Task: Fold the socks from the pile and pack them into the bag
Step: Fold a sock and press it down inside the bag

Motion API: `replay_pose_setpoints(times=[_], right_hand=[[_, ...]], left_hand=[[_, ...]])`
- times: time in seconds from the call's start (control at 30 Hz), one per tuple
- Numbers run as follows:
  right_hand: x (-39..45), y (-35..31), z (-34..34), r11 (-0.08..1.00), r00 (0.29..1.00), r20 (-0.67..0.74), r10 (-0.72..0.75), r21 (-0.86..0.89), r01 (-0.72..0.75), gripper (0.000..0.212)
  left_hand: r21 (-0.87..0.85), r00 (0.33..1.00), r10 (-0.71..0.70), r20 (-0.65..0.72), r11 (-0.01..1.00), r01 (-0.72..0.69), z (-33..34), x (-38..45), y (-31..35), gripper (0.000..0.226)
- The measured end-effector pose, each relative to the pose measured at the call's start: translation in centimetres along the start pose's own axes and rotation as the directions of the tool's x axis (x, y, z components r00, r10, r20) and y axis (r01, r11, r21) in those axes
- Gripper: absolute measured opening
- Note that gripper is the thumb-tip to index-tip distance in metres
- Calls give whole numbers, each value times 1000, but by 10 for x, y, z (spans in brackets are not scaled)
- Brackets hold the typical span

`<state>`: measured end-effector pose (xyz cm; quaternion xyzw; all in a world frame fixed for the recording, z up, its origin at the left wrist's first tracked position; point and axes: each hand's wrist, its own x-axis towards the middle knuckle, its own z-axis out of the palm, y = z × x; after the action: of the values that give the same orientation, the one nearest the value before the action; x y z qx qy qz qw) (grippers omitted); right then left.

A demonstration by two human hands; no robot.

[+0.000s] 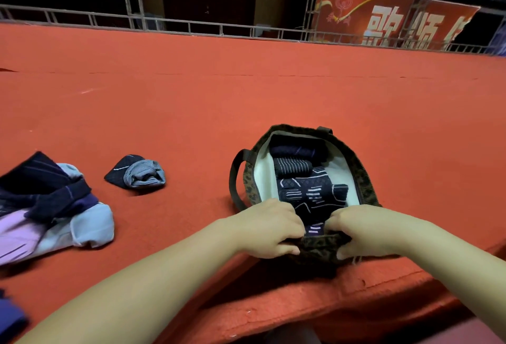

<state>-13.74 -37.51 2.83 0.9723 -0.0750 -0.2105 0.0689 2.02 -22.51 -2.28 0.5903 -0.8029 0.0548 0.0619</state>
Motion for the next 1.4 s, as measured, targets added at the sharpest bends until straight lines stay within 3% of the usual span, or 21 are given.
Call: replay_pose_setpoints(times=[0.03, 0.1, 0.2, 0.27, 0.3, 0.37, 0.5, 0.63, 0.67, 0.77, 0.83, 0.93, 1.0, 1.07, 1.13, 1.2, 1.3, 1.4], right_hand=[[3, -4, 1, 998, 1000, 2, -26, -57, 26, 27], [3, -2, -3, 999, 999, 9, -50, -9, 50, 15], [-5, 15, -14, 920, 1000, 19, -12, 393, 4, 21], [-6, 20, -20, 789, 995, -86, 48, 615, 15, 33], [-2, 21, -21, 769, 984, -145, 104, 639, 13, 37], [16, 22, -16, 800, 950, -221, 221, 598, -48, 41], [52, 24, -2, 834, 929, -201, 309, 527, -164, 42], [59, 22, -5, 832, 926, -186, 327, 521, -189, 38], [56, 20, -7, 822, 933, -181, 312, 544, -169, 37], [41, 18, -12, 790, 940, -194, 281, 603, -112, 31], [31, 18, -16, 839, 891, -271, 364, 510, -188, 32], [9, 19, -23, 848, 834, -316, 452, 441, -293, 41], [-9, 16, -23, 835, 895, -234, 380, 503, -223, 46], [-23, 13, -17, 847, 967, -143, 211, 521, -108, 49], [-27, 6, -5, 909, 996, -43, 78, 413, -53, 56], [-21, 5, 9, 967, 999, -42, 0, 255, 10, 53], [-21, 10, 11, 941, 997, -56, -60, 329, 76, 26], [-22, 13, 7, 896, 999, -28, -40, 441, 49, 25]], left_hand=[[22, 999, -32, 38, 999, 31, -1, -1, 3, 26], [26, 981, -176, 79, 984, 175, -5, 0, 5, 27], [-161, 908, -395, 141, 896, 415, -14, -2, -3, 31], [-228, 867, -463, 185, 838, 496, -18, -2, -8, 51], [-233, 855, -477, 205, 824, 516, -18, -1, -10, 59], [-221, 834, -504, 223, 807, 547, -16, 4, -11, 64], [-92, 825, -556, 102, 820, 565, -13, 12, -13, 60], [-228, 778, -517, 356, 760, 609, -11, 11, -15, 68], [-239, 779, -514, 359, 756, 610, -12, 10, -16, 69], [-119, 803, -574, 161, 796, 593, -15, 15, -16, 65], [-114, 784, -618, 58, 776, 621, -19, 24, -17, 61], [-209, 840, -521, 153, 814, 543, -21, 39, -10, 59], [-237, 899, -383, 213, 872, 428, -18, 44, -2, 56], [-211, 930, -247, 271, 928, 308, -11, 46, 4, 58], [-145, 921, -156, 358, 965, 220, -5, 44, 5, 67], [-86, 903, -126, 410, 981, 176, -2, 43, 5, 77], [-67, 883, -128, 451, 982, 176, -1, 44, 7, 80], [-108, 874, -125, 470, 974, 198, -5, 46, 3, 73]])
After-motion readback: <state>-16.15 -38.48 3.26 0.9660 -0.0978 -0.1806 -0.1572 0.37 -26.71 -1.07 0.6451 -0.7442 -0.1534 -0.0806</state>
